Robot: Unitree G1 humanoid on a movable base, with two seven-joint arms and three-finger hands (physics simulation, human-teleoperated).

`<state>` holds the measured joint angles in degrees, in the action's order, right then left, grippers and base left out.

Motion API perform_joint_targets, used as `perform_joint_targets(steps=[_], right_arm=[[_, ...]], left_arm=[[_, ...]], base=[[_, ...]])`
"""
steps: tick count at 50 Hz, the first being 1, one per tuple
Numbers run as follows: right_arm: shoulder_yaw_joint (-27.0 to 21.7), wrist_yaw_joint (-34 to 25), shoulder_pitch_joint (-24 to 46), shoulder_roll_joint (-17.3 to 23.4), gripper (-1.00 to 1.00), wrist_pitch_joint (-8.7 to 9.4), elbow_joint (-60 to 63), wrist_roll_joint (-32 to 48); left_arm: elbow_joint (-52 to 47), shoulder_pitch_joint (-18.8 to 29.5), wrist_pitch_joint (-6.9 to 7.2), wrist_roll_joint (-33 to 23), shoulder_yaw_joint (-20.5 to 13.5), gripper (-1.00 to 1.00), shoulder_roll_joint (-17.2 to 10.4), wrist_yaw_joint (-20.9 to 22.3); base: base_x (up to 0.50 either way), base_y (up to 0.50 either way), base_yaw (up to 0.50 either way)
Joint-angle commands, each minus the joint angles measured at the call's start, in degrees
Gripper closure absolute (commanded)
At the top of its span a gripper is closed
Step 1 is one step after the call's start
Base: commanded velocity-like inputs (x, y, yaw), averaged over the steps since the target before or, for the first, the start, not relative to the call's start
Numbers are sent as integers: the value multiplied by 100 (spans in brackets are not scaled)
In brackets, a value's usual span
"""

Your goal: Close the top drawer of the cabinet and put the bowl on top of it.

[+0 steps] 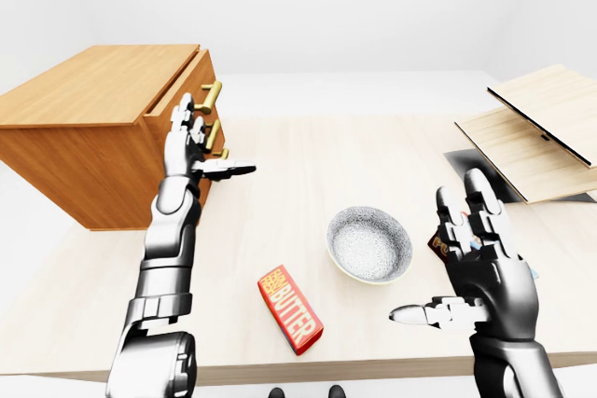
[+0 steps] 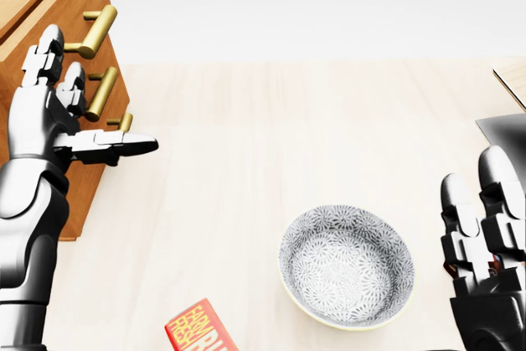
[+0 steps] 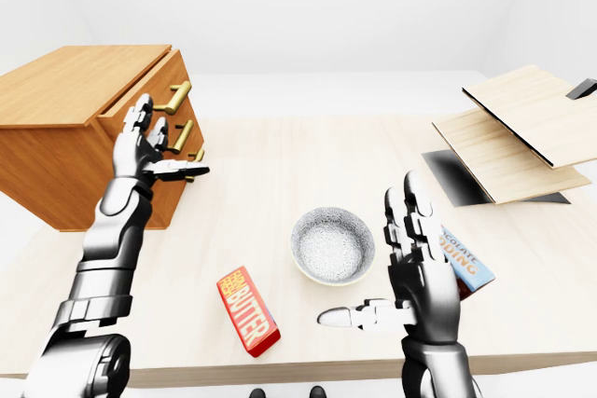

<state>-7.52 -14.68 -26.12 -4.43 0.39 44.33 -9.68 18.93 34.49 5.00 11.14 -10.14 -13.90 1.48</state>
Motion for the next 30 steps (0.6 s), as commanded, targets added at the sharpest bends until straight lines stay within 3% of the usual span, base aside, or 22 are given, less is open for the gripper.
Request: perform_joint_targets(steps=[1, 30], right_arm=[[44, 4, -30, 5, -100, -25, 5, 28], [103, 45, -61, 41, -100, -64, -10, 28]], left_arm=[[-7, 9, 0, 142, -57, -100, -85, 8], [589, 210, 0, 388, -200, -100, -355, -103]], base=[[0, 0, 0], [0, 0, 0]])
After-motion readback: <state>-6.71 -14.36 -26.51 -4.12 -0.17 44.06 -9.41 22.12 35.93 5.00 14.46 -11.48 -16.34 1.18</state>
